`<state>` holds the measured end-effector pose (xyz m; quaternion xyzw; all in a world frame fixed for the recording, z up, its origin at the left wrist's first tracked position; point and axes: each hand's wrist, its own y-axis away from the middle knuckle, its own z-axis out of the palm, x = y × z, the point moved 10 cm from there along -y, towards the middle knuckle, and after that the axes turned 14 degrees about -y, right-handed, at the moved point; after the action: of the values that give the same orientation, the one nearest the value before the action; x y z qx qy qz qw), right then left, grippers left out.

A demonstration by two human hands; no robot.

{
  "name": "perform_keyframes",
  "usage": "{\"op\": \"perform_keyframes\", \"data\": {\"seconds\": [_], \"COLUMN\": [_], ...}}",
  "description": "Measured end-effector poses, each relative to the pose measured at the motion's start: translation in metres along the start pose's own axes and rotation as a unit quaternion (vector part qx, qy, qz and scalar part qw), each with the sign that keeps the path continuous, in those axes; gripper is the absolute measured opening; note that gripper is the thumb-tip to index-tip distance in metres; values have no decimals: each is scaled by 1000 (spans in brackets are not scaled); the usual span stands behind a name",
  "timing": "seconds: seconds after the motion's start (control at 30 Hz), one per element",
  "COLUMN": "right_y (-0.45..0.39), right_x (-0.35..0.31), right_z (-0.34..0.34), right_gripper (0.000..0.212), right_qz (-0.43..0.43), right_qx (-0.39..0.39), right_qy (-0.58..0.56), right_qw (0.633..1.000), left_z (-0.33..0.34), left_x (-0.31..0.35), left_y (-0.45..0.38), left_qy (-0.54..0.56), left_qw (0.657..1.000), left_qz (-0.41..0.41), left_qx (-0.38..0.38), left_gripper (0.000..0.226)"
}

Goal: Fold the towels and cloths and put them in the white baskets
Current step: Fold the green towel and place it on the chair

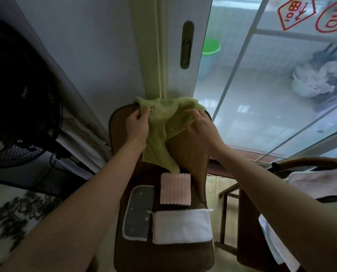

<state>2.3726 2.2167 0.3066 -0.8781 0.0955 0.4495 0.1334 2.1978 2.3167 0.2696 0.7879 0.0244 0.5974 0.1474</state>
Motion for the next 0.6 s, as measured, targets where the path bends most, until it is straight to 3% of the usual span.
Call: {"op": "perform_keyframes", "data": {"seconds": [0.1,0.23,0.33,0.47,0.53,0.6], "right_y": [10,21,37,61,69,81], "right_x": [-20,-53,-79,-101,-105,-108], "right_z": [-19,-40,-40,-27,-24,-20], "right_gripper": [38,45,53,63,53,29], "right_qz": [-21,-21,-21,-40,-20,2], "right_qx": [-7,-60,-135,-238,-264,-290], "right_qy": [-29,-98,-144,-105,-133,-153], "right_qw": [999,993,980,965,955,945], "left_z": [-10,0,-7,-17,-17,-15], "left_x": [36,64,72,99,107,111], "left_y": [30,79,113,153,166,179], "left_qy": [-27,-74,-130,-187,-235,-287], "left_qw": [997,976,961,940,921,897], "left_qz": [61,62,76,105,126,150], "left_qx": [-46,-195,-233,-267,-283,-300], "left_gripper": [19,17,34,28,32,37]}}
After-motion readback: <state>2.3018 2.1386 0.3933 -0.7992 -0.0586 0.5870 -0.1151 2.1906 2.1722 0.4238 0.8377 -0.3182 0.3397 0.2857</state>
